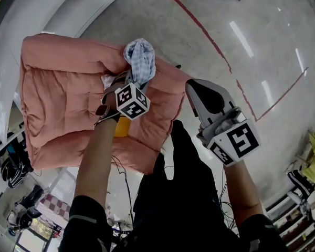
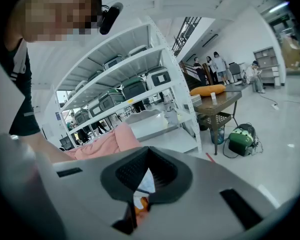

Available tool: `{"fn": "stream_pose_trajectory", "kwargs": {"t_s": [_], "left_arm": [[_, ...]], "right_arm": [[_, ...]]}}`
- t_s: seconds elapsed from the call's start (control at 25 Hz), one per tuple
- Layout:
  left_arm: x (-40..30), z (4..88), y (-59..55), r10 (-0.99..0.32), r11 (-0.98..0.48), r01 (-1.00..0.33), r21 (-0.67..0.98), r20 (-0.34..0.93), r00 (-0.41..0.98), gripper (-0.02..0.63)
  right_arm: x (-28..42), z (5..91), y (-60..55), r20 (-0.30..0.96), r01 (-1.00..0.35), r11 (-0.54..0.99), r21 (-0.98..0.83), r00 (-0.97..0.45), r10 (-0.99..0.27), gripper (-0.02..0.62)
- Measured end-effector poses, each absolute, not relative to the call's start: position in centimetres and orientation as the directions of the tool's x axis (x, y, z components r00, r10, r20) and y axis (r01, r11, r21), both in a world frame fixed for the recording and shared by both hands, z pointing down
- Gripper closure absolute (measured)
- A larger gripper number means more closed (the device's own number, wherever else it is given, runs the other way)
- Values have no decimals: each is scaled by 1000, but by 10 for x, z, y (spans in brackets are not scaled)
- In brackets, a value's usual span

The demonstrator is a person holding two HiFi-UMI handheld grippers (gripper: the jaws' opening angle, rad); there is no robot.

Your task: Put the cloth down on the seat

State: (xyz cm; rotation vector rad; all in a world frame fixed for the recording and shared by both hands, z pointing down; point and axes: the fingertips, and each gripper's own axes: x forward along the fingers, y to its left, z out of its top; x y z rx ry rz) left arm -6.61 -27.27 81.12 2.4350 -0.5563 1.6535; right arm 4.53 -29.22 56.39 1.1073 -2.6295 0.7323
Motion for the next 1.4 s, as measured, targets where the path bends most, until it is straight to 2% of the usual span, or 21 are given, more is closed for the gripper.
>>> {"fn": "stream_pose_trajectory", "kwargs": {"t_s": [0.16,0.44,0.64,0.76,0.92,1.12,1.4], "left_arm": [[-64,831,-264,-134,-931,-365,-13,943,306,385],[-71,806,-264,-138,-909,-416,22,926,352,293],[-79,771,-253,-177,-888,-459,18,909,378,279],[-83,744,-254,-231,-841,-539,46,870,435,279],[-85,706,-249,-316,-743,-654,140,789,527,295],[-89,654,-228,-417,-661,-718,218,689,593,375],[-111,576,-197,-574,-521,-801,294,574,584,467]], "right_arm": [[44,567,-294,362,-712,596,-371,-702,-614,591],[37,560,-297,347,-703,603,-377,-711,-612,591],[34,546,-287,330,-689,609,-393,-724,-606,591],[28,538,-281,321,-682,614,-398,-730,-603,591],[23,527,-269,318,-684,610,-400,-728,-608,591],[11,513,-245,319,-684,623,-379,-729,-606,591],[1,490,-211,325,-695,624,-357,-719,-614,591]]}}
